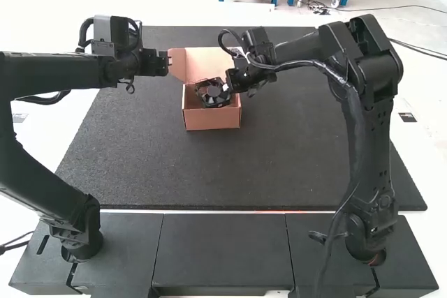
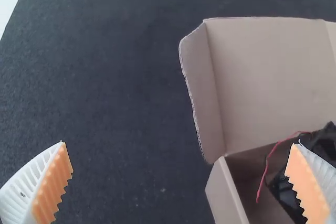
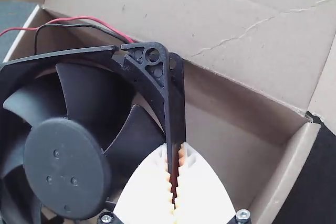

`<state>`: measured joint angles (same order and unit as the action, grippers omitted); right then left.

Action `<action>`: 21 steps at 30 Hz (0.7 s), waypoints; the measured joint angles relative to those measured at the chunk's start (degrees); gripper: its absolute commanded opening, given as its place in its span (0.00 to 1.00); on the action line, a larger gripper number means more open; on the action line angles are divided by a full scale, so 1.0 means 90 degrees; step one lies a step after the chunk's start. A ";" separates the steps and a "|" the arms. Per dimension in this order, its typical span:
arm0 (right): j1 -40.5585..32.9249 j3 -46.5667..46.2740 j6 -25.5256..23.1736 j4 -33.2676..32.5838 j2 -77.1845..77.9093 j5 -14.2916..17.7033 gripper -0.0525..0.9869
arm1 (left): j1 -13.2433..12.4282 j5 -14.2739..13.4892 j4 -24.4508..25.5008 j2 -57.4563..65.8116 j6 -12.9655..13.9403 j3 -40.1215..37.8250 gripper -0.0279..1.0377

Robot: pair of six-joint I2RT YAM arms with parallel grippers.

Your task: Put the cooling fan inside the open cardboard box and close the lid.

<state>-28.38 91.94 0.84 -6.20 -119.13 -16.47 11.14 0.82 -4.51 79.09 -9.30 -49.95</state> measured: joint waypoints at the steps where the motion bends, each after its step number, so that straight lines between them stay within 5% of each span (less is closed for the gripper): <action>1: 0.0000 0.0000 0.0007 0.0000 0.0000 0.0000 0.03 | 0.0000 0.0000 0.0000 0.0000 0.0000 0.0000 0.92; 14: -0.0005 0.0002 0.0097 0.0041 0.0000 0.0005 0.13 | 0.0000 0.0000 -0.0053 0.0000 0.0000 0.0002 0.92; 18: -0.0007 0.0002 0.0109 0.0036 0.0000 0.0015 0.20 | 0.0000 0.0002 -0.0100 0.0000 0.0000 0.0002 0.92; 21: -0.0005 0.0000 0.0134 -0.0002 -0.0002 0.0056 0.36 | 0.0000 0.0002 -0.0100 0.0000 0.0000 0.0000 0.92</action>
<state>-28.42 91.94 2.04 -6.22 -119.15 -15.97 11.14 0.84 -5.41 79.09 -9.30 -49.95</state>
